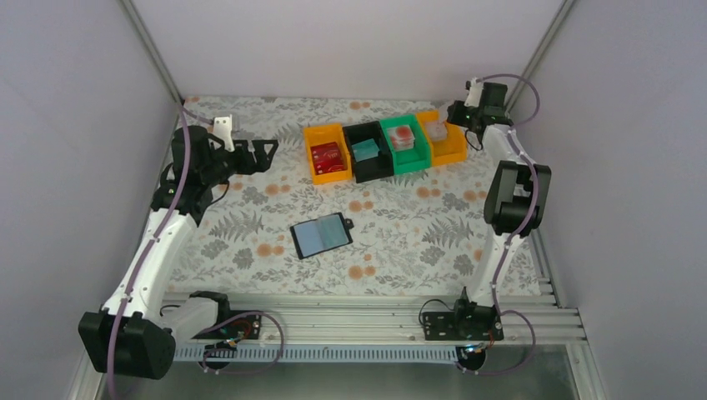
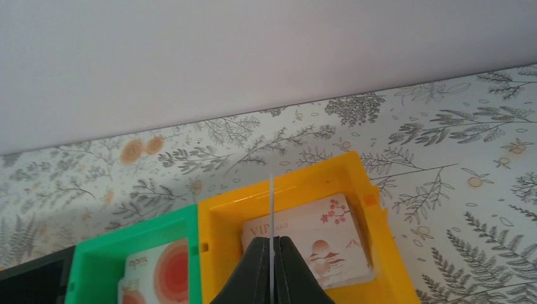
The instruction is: Take the credit cards out of the card holder
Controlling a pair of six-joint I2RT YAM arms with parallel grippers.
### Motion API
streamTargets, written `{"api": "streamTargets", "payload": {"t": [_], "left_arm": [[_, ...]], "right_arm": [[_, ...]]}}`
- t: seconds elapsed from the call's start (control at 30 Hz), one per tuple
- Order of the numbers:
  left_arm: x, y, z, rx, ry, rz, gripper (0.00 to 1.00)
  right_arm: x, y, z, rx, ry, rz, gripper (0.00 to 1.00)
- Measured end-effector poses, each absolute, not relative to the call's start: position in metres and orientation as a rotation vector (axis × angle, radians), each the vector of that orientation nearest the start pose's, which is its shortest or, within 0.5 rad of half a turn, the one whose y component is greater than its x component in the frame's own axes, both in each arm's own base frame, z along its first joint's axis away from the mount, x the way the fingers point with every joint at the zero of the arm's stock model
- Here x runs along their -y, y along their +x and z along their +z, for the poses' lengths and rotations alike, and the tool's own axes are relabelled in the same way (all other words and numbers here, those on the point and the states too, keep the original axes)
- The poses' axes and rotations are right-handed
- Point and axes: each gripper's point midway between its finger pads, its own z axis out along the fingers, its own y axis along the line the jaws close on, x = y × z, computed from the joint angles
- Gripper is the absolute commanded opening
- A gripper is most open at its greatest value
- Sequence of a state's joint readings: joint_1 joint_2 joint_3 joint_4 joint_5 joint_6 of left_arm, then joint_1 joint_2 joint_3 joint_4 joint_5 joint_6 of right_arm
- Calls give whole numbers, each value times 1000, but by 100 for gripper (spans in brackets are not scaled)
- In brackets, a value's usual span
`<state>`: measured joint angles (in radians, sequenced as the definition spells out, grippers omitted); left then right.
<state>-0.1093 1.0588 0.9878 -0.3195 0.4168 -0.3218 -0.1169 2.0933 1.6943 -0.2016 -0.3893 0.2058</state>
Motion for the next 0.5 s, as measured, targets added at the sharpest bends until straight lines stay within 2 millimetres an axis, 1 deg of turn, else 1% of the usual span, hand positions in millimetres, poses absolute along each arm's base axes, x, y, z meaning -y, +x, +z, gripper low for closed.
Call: {"api": "streamTargets", "payload": {"t": [0.13, 0.27, 0.43, 0.5], "left_arm": [[105, 346, 294, -1998, 65, -680, 100], [105, 349, 286, -2016, 73, -684, 100], [108, 349, 273, -2046, 75, -705, 100], [109, 349, 270, -2054, 74, -711, 100]], "right_arm": [[9, 596, 165, -2176, 80, 401, 4], [8, 596, 160, -2188, 16, 312, 4], [-8, 596, 149, -2192, -62, 223, 4], [-13, 598, 153, -2176, -80, 204, 4]]}}
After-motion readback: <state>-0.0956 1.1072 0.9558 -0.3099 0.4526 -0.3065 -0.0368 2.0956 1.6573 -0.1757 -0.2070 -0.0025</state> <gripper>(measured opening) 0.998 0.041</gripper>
